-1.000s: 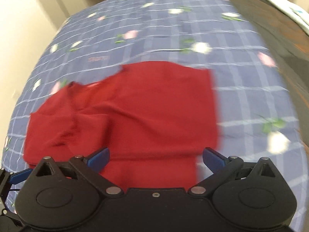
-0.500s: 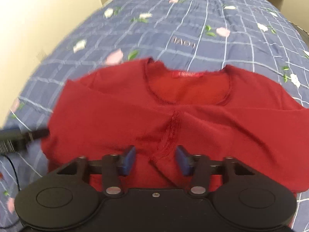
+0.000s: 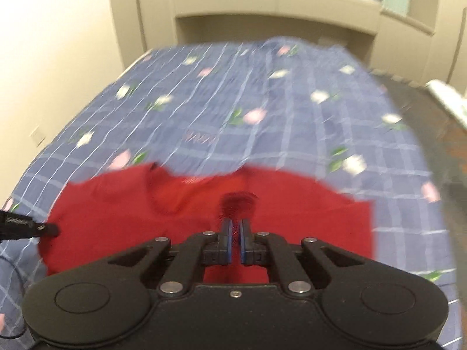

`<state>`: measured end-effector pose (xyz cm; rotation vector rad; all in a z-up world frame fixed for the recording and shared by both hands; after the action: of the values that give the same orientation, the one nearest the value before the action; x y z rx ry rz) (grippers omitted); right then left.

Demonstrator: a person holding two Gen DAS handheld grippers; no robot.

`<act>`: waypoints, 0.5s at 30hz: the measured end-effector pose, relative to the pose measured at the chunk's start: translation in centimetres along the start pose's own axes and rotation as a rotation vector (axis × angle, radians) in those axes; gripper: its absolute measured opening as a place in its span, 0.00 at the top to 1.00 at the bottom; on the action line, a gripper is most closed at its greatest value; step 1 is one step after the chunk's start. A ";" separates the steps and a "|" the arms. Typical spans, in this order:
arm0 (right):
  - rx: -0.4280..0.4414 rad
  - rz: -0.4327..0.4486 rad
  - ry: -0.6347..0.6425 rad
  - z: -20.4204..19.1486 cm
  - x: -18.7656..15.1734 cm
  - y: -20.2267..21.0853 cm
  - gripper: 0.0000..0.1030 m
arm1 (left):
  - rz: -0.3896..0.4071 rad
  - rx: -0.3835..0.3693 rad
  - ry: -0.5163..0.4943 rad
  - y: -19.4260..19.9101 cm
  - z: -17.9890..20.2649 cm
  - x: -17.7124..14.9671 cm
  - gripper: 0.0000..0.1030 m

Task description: Fold small clothes

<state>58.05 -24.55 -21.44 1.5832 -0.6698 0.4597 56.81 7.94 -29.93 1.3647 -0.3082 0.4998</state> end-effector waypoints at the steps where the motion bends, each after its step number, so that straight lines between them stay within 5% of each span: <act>1: -0.019 0.005 -0.015 1.2 0.0 0.1 0.96 | 0.005 0.007 -0.003 0.0 0.2 0.0 0.94; 7: -0.082 -0.092 -0.066 6.3 -4.0 -3.4 0.96 | -0.026 0.047 -0.054 -0.9 1.1 -1.2 0.93; 13: -0.069 -0.114 -0.026 5.8 -5.3 -4.8 0.94 | -0.020 0.078 -0.068 -0.6 0.9 -1.0 0.92; 15: -0.079 -0.139 -0.032 6.0 -5.6 -5.2 0.86 | -0.018 0.097 -0.074 -0.4 0.5 -0.9 0.92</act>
<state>56.74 -29.47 -29.73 1.5536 -0.5909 0.3024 56.26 7.28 -30.66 1.4814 -0.3351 0.4550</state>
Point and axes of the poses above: each gripper's, at about its wrist camera, not at the fingertips, and y roughly against the way its jaws point, z to its right, x to its top, the point moved 10 cm from there along -y, roughly the way its jaws point, and after that the axes turned 11 degrees about -y, right-handed, at the moved point
